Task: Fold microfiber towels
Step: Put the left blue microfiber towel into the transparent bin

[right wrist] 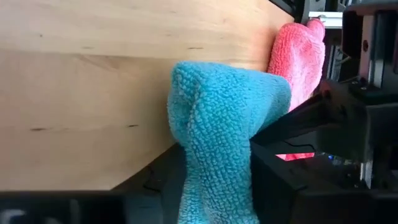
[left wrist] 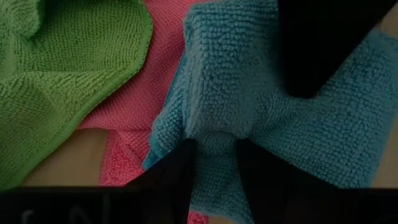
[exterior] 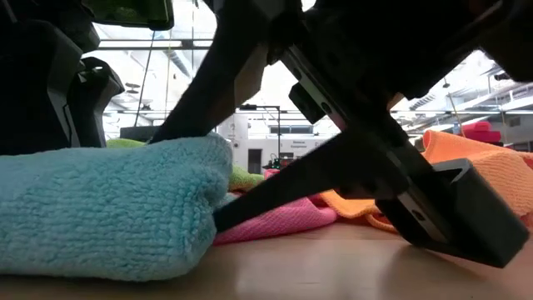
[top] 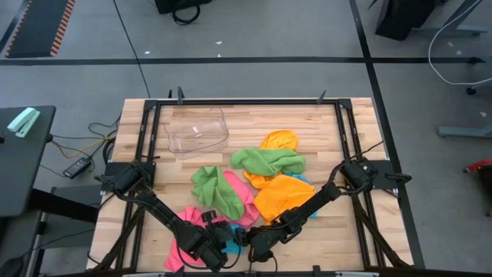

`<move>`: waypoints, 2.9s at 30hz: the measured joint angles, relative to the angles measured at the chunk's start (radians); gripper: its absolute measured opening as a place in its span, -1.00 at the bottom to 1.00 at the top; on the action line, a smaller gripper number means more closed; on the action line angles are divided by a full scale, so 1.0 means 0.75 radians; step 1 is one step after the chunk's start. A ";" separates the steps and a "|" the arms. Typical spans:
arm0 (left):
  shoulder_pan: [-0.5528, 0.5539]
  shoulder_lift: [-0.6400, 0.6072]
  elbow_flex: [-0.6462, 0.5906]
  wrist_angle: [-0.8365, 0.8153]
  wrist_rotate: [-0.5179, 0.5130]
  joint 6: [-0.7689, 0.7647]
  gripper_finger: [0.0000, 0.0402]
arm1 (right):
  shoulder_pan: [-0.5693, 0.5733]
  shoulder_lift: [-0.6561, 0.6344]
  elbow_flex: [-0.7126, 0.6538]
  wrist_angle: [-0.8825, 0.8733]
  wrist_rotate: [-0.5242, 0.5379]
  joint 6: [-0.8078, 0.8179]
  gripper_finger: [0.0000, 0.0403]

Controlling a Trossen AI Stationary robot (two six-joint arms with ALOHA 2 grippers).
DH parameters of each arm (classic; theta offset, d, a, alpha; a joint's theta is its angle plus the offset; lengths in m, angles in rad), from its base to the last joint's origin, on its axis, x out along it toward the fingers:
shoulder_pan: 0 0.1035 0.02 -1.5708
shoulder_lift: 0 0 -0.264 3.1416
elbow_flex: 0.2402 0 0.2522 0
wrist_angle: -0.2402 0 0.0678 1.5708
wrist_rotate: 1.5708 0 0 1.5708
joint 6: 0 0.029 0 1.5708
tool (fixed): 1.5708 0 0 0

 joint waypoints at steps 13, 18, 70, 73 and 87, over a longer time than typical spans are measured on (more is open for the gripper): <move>-0.092 -0.007 0.269 -0.183 -0.072 0.144 -0.32 | -0.027 -0.049 -0.009 -0.066 -0.133 0.449 -0.79; -0.106 -0.007 0.269 -0.093 -0.075 0.146 -0.10 | -0.055 -0.131 -0.008 -0.132 -0.256 0.608 -0.79; -0.034 0.103 0.269 -0.169 -0.249 0.310 0.72 | -0.150 -0.283 -0.006 -0.274 -0.322 1.233 -0.80; -0.015 0.110 0.269 -0.212 -0.260 0.300 0.67 | -0.156 -0.283 -0.007 -0.273 -0.326 1.250 -0.80; 0.023 0.113 0.269 -0.222 -0.234 0.209 0.37 | -0.152 -0.283 -0.007 -0.261 -0.383 1.250 -0.80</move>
